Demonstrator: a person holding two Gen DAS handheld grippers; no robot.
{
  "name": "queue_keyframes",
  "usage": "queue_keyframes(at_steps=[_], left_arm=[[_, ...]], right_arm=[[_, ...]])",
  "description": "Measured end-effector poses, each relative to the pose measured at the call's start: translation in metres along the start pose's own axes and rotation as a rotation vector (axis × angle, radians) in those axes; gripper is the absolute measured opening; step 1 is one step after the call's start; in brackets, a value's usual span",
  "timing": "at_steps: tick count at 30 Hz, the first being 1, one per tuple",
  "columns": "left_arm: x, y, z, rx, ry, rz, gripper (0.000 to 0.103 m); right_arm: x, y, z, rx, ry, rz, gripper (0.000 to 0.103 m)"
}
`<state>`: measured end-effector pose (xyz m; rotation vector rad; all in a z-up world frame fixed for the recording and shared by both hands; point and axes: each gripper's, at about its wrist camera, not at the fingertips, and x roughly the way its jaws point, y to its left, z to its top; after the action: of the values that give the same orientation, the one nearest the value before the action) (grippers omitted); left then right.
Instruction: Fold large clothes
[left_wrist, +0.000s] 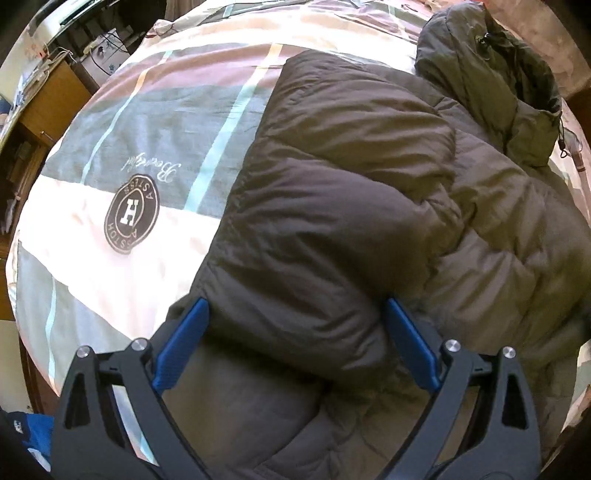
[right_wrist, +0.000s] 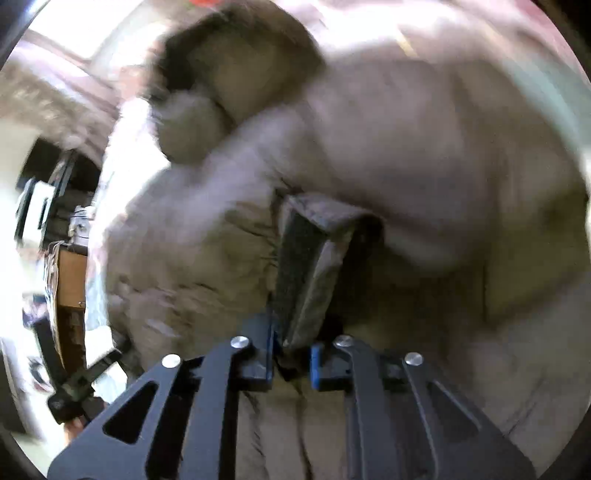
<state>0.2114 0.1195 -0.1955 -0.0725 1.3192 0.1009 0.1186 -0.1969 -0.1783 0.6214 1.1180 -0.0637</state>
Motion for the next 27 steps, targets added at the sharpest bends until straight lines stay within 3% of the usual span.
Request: queue_keyframes(at_steps=[4,7,10,12,14,16,17,19,21,24,27], left_arm=[[0.001,-0.001,0.006,-0.057,-0.007,-0.002,0.097],[0.0,-0.004,0.008,-0.08,-0.016,0.02,0.097],[0.005,-0.01,0.009,-0.071,-0.007,0.054,0.097],[0.006,-0.012,0.01,-0.068,-0.008,0.066,0.097],[0.001,-0.012,0.012,-0.076,-0.026,0.076,0.097],[-0.011,-0.012,0.012,-0.089,-0.075,0.095,0.097],[-0.015,-0.012,0.013,-0.091,-0.1,0.104,0.097],[-0.021,-0.015,0.013,-0.08,-0.133,0.149,0.097],[-0.017,-0.016,0.012,-0.068,-0.114,0.176,0.097],[-0.004,-0.015,0.011,-0.067,-0.047,0.162,0.097],[0.013,-0.007,0.01,-0.076,0.013,0.164,0.099]], right_arm=[[-0.037,0.033,0.037,-0.06,-0.225,0.135,0.012],[-0.044,0.044,0.058,-0.13,-0.37,0.112,0.012],[0.002,0.024,0.081,-0.102,-0.224,0.038,0.013],[0.024,-0.001,0.078,-0.028,-0.141,-0.031,0.019],[0.024,-0.024,0.078,0.085,-0.113,-0.019,0.049],[0.006,-0.034,0.08,0.128,-0.15,-0.003,0.072],[-0.01,-0.034,0.079,0.112,-0.2,-0.011,0.076],[-0.033,-0.031,0.076,0.058,-0.274,-0.065,0.076],[-0.044,-0.023,0.066,-0.009,-0.302,-0.032,0.076],[-0.018,0.005,0.053,-0.151,-0.172,0.043,0.076],[0.029,0.034,0.03,-0.287,-0.018,-0.027,0.076]])
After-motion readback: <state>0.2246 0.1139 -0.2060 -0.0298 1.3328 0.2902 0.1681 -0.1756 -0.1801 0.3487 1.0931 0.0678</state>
